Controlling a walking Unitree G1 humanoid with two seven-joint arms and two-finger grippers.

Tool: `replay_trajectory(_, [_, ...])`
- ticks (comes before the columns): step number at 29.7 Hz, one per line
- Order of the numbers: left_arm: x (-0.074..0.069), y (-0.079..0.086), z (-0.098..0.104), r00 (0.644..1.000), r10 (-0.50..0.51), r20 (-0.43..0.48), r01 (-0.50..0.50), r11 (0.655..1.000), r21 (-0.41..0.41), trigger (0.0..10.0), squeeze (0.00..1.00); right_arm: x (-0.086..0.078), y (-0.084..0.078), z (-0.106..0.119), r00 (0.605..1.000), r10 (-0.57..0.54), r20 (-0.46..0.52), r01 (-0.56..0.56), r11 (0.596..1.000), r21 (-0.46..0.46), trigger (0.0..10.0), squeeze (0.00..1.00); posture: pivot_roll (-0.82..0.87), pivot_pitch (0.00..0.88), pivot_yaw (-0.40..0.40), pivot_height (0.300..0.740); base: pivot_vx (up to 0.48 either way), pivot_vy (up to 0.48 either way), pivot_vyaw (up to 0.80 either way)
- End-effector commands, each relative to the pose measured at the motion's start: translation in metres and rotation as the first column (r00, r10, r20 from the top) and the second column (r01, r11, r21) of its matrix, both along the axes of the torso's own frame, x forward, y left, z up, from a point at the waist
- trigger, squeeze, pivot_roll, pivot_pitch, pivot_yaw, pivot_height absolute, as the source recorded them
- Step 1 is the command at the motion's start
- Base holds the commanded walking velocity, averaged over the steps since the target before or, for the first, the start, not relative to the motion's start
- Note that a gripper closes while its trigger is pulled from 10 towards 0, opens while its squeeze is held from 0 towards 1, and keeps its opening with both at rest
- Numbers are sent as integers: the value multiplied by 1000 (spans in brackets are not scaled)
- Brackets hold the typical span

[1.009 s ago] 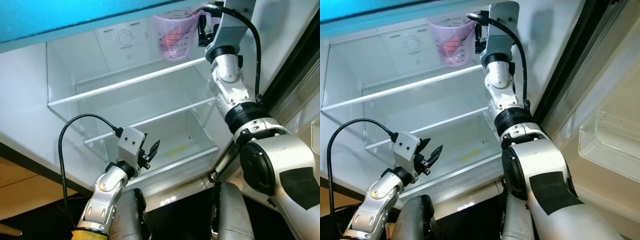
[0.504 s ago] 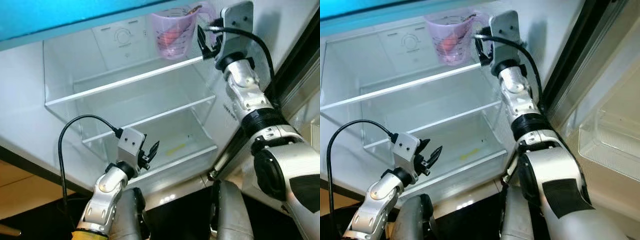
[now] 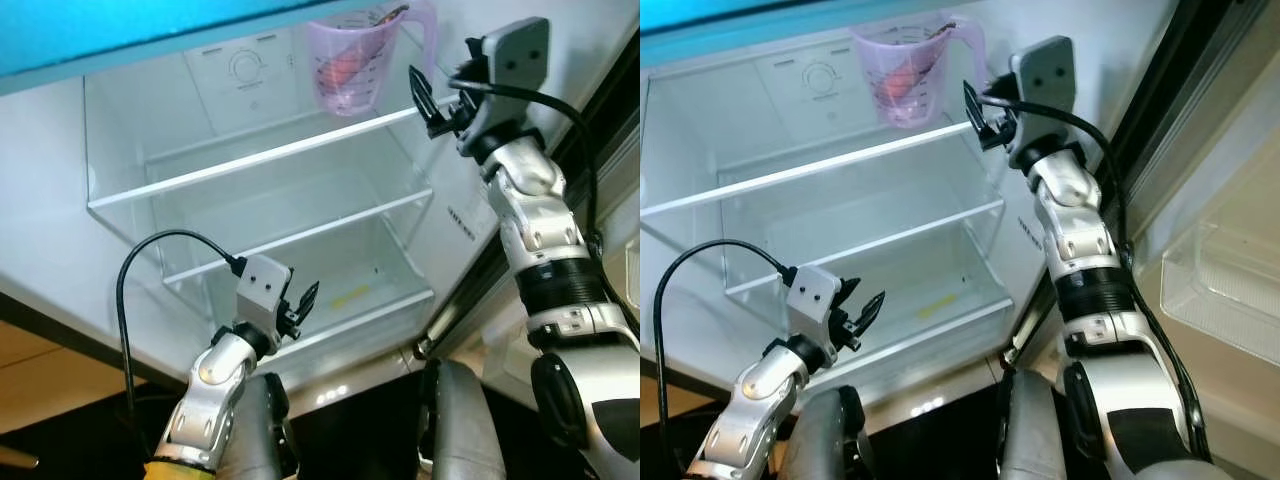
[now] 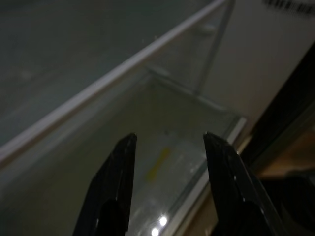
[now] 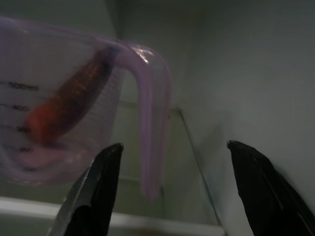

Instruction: Restocking fridge

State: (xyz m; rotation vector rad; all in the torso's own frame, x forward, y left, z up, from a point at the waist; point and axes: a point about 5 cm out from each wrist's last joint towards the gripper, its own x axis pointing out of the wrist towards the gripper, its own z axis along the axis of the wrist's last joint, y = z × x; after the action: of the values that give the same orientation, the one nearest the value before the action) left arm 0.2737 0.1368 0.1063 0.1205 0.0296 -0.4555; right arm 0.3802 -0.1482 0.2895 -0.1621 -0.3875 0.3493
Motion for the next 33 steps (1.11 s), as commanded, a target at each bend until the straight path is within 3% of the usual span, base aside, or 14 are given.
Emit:
replay_trajectory(1, [-3,1,-6,1000,6,-26,-6,1000,4,10000,0,-5,-1,3,1000,27,1,-27,1000,15,10000,0,-10,269,11,560,0,0,0])
replay_trajectory(5, [-4,2,-7,1000,6,-29,-6,1000,6,10000,0,-36,4,-3,986,168,-12,-168,986,15,10000,0,-15,269,8,560,0,0,0])
replay_trajectory(8, [-4,2,-7,1000,6,-29,-6,1000,6,10000,0,-42,5,-8,982,187,-22,-187,982,5,10000,0,-15,267,7,560,0,0,0])
replay_trajectory(13, [-5,2,-10,999,4,-36,-3,1000,16,10000,0,-71,14,-56,938,285,-199,-289,957,11,10000,0,-18,259,8,560,0,0,0])
replay_trajectory(16, [-4,3,-12,999,5,-38,-4,1000,18,10000,0,-75,16,-74,919,300,-255,-306,952,17,10000,0,-22,253,7,560,0,0,0])
replay_trajectory(18, [-3,3,-13,999,8,-42,-7,1000,22,10000,0,-77,18,-101,902,274,-334,-277,960,37,10000,0,-23,249,7,560,0,0,0])
replay_trajectory(19, [-2,4,-15,999,14,-47,-13,1000,25,10000,0,-76,17,-131,897,195,-397,-194,980,43,10000,0,-23,244,8,560,0,0,0])
replay_trajectory(20, [-2,4,-15,999,14,-47,-13,1000,25,10000,0,-76,17,-131,897,195,-397,-194,980,43,10000,0,-23,244,8,560,0,0,0])
replay_trajectory(21, [-2,6,-16,999,21,-50,-20,999,28,10000,0,-75,12,-165,891,42,-452,-25,999,44,10000,0,-22,239,10,560,0,0,0])
replay_trajectory(22, [-2,6,-16,999,21,-50,-20,999,28,10000,0,-75,12,-165,891,42,-452,-25,999,44,10000,0,-22,239,10,560,0,0,0])
replay_trajectory(23, [-1,7,-17,998,27,-52,-26,999,28,10000,0,-79,6,-190,872,-103,-478,136,990,35,10000,0,-20,232,12,560,0,0,0])
replay_trajectory(26, [-1,10,-18,998,43,-56,-41,999,28,10000,0,-88,1,-212,832,-248,-497,293,956,13,10000,0,-16,227,15,560,0,0,0])
replay_trajectory(31, [-1,12,-20,997,52,-63,-50,998,32,10000,0,-95,-3,-229,789,-293,-540,322,946,-43,10000,0,-22,218,18,560,0,0,0])
replay_trajectory(33, [-1,13,-24,996,56,-69,-53,998,36,10000,0,-106,-13,-251,730,-333,-597,356,931,-83,10000,0,-24,212,14,560,0,0,0])
